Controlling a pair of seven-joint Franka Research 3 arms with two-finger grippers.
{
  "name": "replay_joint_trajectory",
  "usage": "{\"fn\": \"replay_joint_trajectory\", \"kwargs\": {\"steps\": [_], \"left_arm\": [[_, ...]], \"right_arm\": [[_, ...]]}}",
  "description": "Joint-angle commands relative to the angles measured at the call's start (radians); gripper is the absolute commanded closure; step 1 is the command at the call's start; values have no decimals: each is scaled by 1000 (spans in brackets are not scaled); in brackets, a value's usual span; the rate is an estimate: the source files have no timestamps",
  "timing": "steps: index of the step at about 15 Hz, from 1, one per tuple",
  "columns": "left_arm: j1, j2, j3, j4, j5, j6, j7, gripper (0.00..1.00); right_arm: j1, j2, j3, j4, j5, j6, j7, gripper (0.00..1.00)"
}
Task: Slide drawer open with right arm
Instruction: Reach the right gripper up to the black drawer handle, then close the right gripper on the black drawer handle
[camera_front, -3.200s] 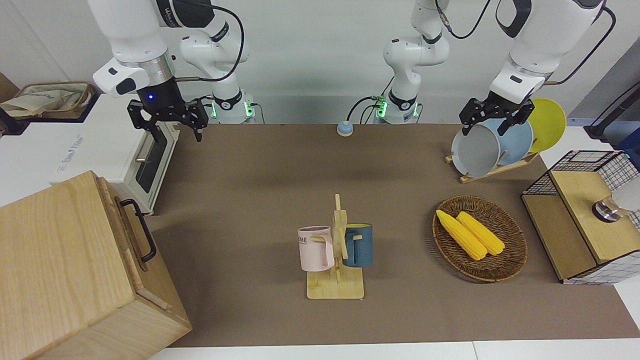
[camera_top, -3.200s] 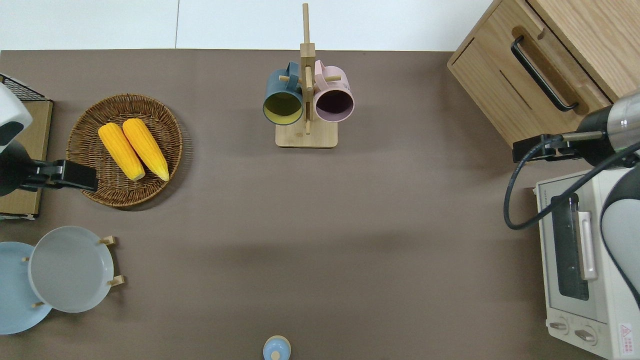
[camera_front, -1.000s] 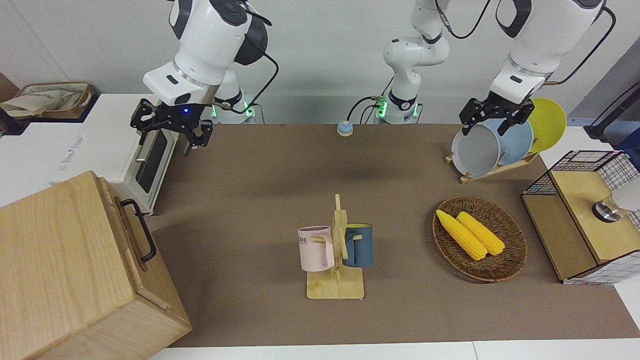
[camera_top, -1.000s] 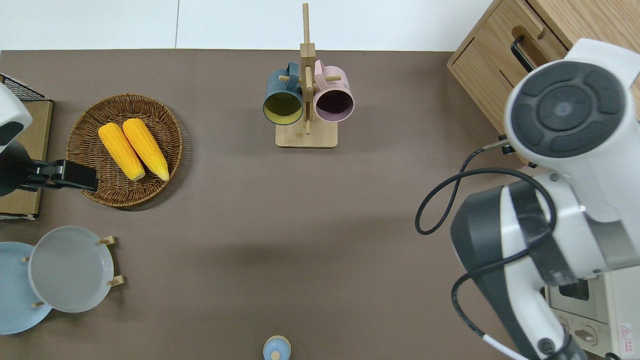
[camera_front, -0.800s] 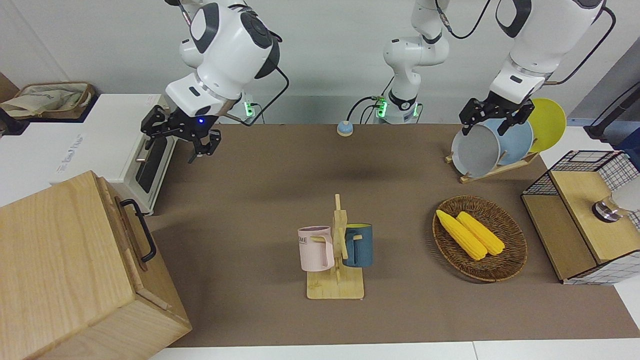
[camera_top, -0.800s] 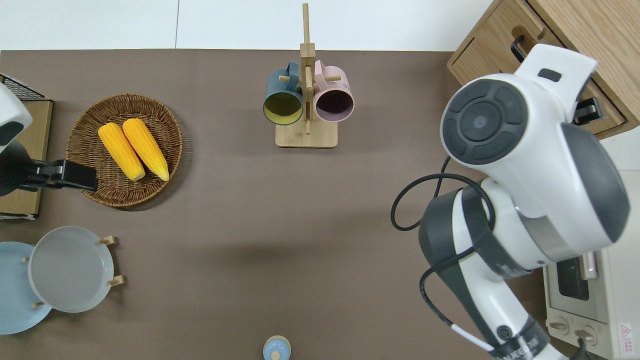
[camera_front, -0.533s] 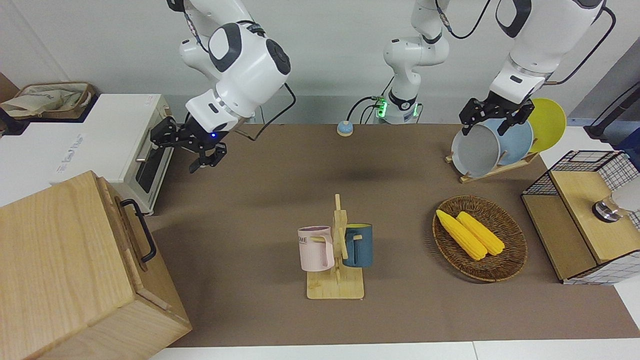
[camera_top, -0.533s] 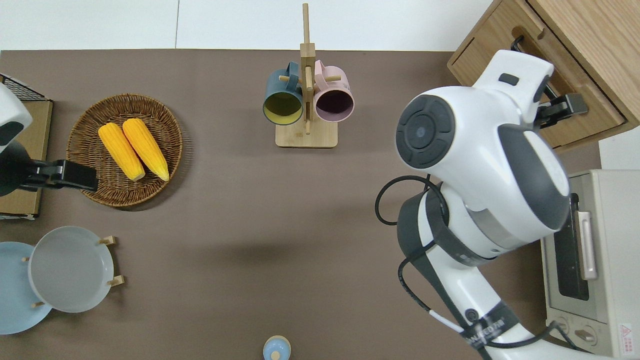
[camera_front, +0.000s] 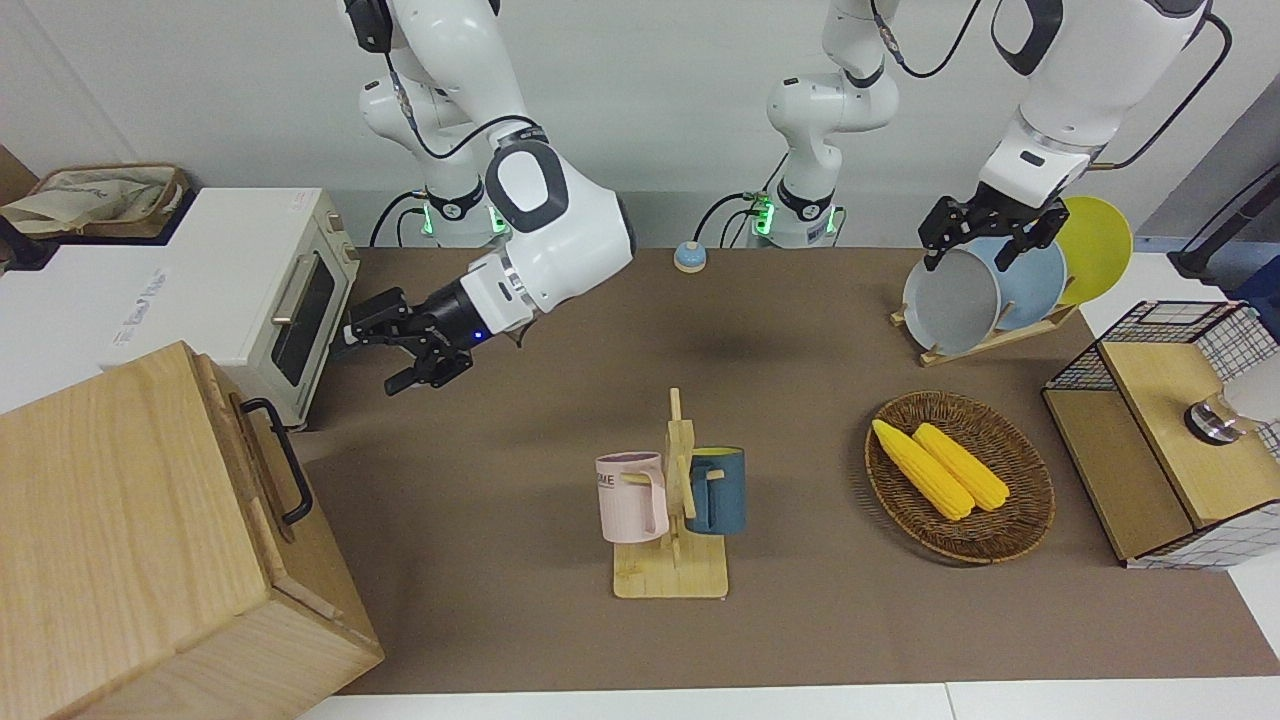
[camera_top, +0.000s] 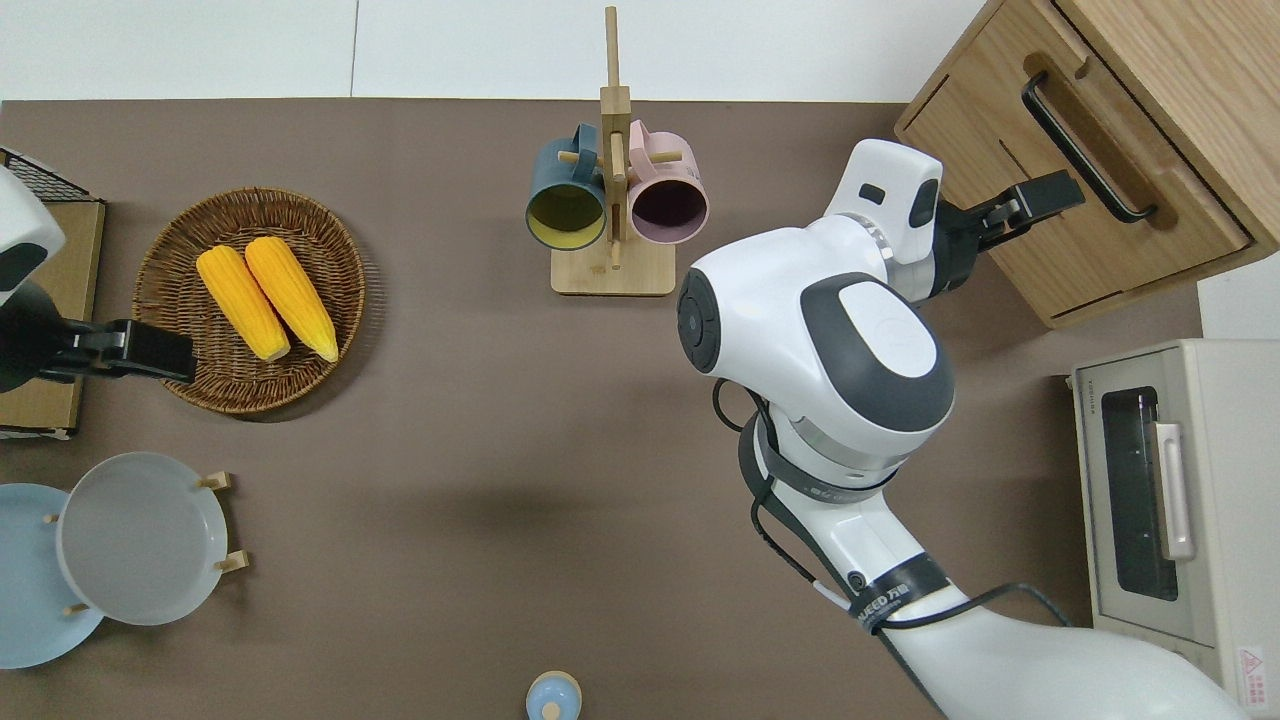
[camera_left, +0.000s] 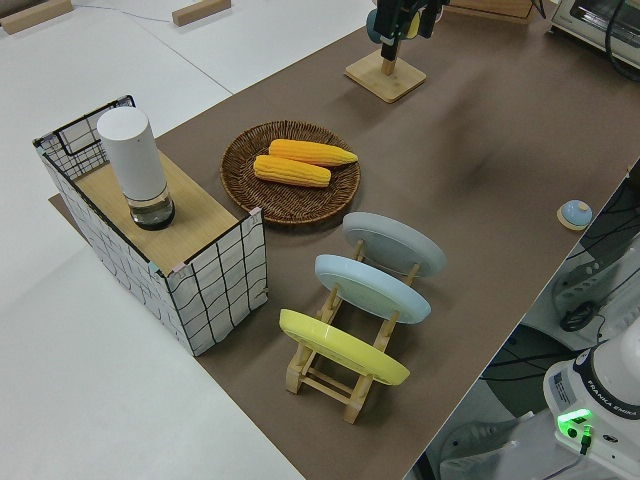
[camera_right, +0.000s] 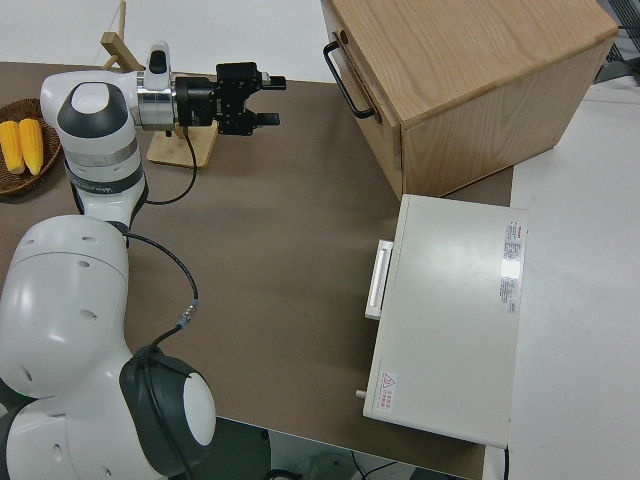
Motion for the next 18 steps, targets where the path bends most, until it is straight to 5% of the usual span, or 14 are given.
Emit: {"fn": "replay_joint_trajectory", "kwargs": {"steps": [1,8,11,17,18], "left_arm": [[5,11,-7,26,17,-20,10,7],[5,11,-7,26,17,-20,10,7],[5,11,-7,24,17,-20,10,7],[5,11,-7,24,17,-20,10,7],[5,13,-7,26,17,-20,10,7]], "right_arm": [[2,40,-11,-35,-125,7,72,13],[-47,84,-17,-92,-326,50,148,13],[-68,87,-76,-92,-380,163,148,13],[-93,112,-103,-88,-437,236,150,34],[-95,112,-103,-89,-443,236,148,127]]}}
